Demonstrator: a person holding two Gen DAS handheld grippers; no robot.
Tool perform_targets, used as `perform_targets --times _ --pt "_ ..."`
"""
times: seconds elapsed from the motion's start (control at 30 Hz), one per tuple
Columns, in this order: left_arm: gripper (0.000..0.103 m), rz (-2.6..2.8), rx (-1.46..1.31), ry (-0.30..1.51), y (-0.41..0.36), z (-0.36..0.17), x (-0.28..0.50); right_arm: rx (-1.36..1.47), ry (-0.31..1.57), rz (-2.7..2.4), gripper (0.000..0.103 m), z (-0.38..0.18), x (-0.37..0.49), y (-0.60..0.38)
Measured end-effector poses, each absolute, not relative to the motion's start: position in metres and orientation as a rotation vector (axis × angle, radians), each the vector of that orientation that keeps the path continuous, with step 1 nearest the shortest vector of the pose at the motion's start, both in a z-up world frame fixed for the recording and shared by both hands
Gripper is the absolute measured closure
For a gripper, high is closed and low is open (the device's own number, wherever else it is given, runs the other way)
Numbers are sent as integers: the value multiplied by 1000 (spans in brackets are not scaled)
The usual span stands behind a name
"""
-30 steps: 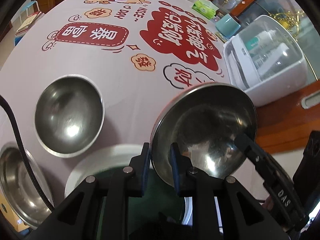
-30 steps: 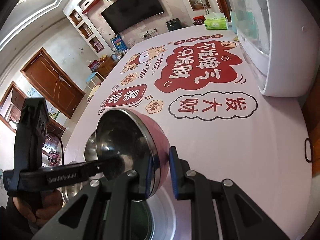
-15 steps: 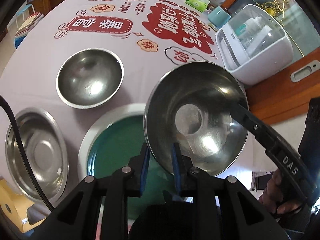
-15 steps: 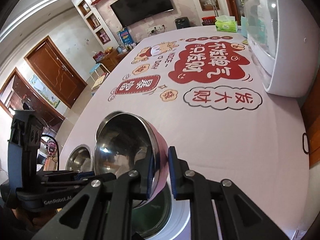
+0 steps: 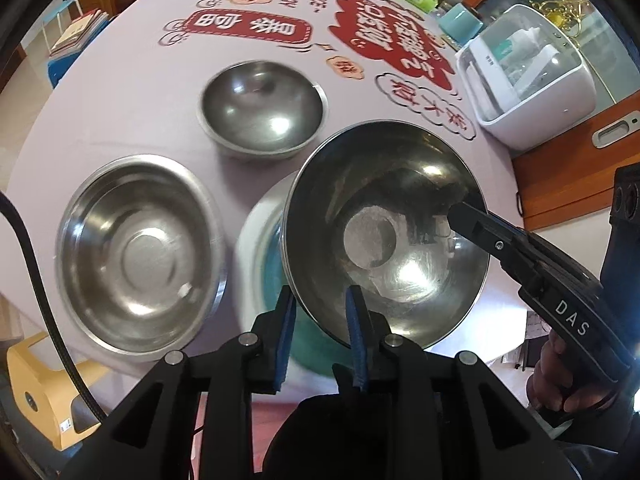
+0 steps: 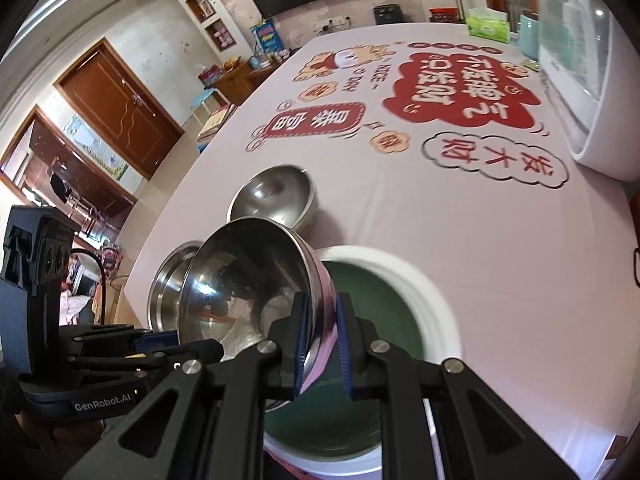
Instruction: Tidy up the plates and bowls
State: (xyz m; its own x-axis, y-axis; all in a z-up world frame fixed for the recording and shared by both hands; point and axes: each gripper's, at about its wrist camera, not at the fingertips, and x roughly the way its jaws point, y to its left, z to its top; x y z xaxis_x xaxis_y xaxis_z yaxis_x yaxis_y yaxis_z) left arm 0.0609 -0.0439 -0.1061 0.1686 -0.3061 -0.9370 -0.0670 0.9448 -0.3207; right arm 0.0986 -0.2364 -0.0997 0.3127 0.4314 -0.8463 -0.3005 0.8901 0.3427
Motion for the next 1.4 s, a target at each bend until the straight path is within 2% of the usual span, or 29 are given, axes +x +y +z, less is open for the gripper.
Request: perform_targets --times 0.7,1.4 --pt "78 -73 -292 1393 65 -91 26 113 1201 596 86 -106 79 -124" --pt "74 -179 -216 1499 117 -119 36 172 1261 475 86 -130 65 -69"
